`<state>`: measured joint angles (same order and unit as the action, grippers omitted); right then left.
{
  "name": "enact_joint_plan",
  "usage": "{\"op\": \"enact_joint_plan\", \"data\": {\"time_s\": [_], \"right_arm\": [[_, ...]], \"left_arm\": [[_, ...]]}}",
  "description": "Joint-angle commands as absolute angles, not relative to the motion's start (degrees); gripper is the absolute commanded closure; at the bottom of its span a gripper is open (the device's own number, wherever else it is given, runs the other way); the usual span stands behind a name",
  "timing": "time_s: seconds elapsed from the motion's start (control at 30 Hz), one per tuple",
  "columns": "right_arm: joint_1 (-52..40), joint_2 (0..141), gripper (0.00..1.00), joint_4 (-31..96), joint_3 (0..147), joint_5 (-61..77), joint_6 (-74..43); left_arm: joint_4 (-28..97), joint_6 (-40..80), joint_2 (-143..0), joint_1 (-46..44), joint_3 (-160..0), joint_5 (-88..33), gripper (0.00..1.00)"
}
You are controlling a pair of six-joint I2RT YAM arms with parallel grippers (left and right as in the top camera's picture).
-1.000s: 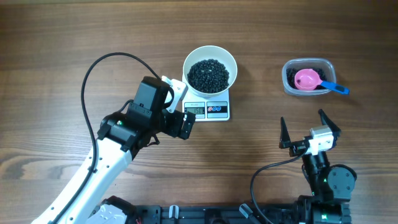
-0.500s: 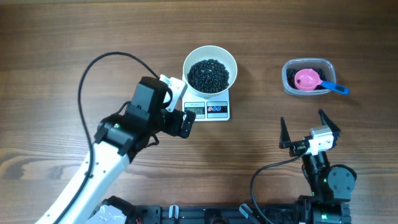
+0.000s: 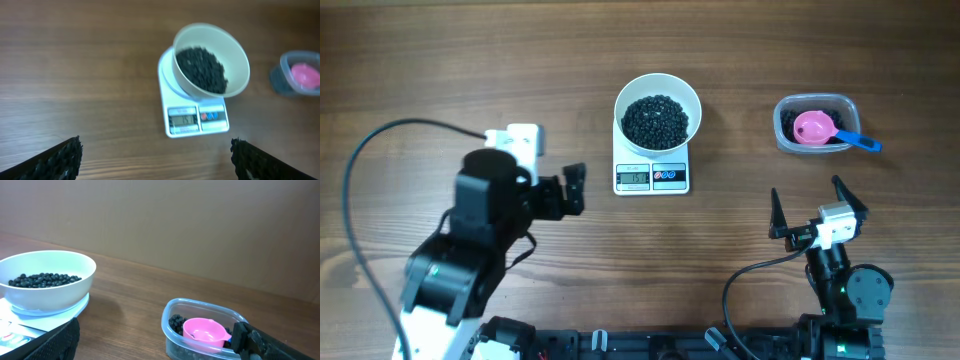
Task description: Scoop item into bowl and weigh 150g on scale
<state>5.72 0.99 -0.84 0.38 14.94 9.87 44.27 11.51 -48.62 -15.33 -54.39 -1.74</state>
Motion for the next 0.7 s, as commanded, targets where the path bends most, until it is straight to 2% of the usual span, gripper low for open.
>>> {"op": "enact_joint_plan", "data": {"time_s": [0.0,0.3,0.67], "right_arm": [[6.0,0.3,0.0,-1.0,0.3,14.2,8.9],[6.0,0.3,0.0,-1.0,0.3,14.2,8.9],[6.0,0.3,0.0,-1.0,0.3,14.2,8.9]], "left_arm": [[44.3,12.3,-42.5,-11.9,-52.6,-1.0,0.0],[42.2,12.3,-25.2,-6.9,-44.1,-1.0,0.0],[36.1,12.3,-15.3,-1.9,-35.3,-2.7,0.0]]}}
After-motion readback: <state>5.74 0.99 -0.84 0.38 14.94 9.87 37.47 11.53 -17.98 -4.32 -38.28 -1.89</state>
